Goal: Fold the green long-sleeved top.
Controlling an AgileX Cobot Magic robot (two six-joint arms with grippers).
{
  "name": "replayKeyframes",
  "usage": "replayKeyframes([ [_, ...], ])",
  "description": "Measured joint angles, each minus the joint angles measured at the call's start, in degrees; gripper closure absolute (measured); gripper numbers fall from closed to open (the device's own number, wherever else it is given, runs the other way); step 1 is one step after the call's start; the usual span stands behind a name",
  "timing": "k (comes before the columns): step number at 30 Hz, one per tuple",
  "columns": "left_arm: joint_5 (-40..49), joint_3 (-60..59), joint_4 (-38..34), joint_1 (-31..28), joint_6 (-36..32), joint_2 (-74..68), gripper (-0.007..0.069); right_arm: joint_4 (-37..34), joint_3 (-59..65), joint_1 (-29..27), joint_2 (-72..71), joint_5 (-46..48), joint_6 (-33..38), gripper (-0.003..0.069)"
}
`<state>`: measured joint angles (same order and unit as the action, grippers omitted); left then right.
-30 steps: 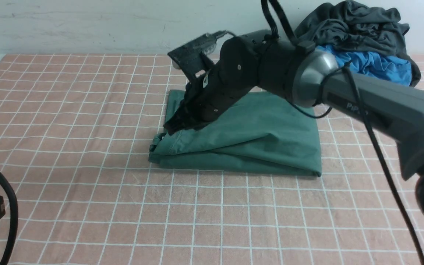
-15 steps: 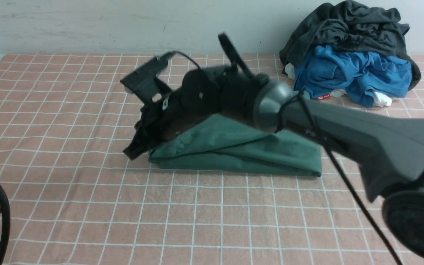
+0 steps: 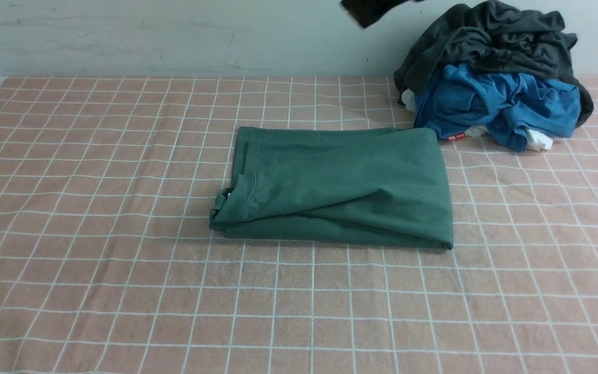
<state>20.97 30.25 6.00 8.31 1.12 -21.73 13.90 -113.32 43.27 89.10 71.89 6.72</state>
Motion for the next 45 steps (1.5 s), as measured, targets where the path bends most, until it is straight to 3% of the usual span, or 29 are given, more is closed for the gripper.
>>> replayKeyframes([
  [7, 0.0, 0.0, 0.0, 0.0, 0.0, 0.0, 0.0439, -6.62, 30.02, 0.0, -23.27, -2.76, -1.71, 0.0667],
  [14, 0.0, 0.0, 0.0, 0.0, 0.0, 0.0, 0.0439, -15.15, 65.26, 0.0, -40.09, -33.09, -1.71, 0.0667],
  [20, 0.0, 0.0, 0.0, 0.0, 0.0, 0.0, 0.0439, -18.49, 85.93, 0.0, -42.2, -54.74, -1.71, 0.0667],
  [25, 0.0, 0.0, -0.01, 0.0, 0.0, 0.0, 0.0439, -18.58, 95.72, 0.0, -41.46, -58.45, -1.71, 0.0667],
  [32, 0.0, 0.0, -0.01, 0.0, 0.0, 0.0, 0.0439, -18.58, 105.57, 0.0, -41.41, -55.83, -1.83, 0.0667],
  [38, 0.07, 0.0, -0.01, 0.0, 0.0, 0.0, 0.0439, -18.58, 114.09, -0.92, -50.21, -64.97, -1.83, 0.0667],
  [44, 0.1, 0.0, -0.07, 0.0, 0.0, 0.0, 0.0439, -18.58, 114.72, -11.22, -67.18, -65.28, -1.89, 0.0667],
  [45, 0.1, 0.0, -0.07, 0.0, 0.0, 0.0, 0.0439, -18.58, 114.73, -16.6, -71.04, -64.25, -1.89, 0.0667],
])
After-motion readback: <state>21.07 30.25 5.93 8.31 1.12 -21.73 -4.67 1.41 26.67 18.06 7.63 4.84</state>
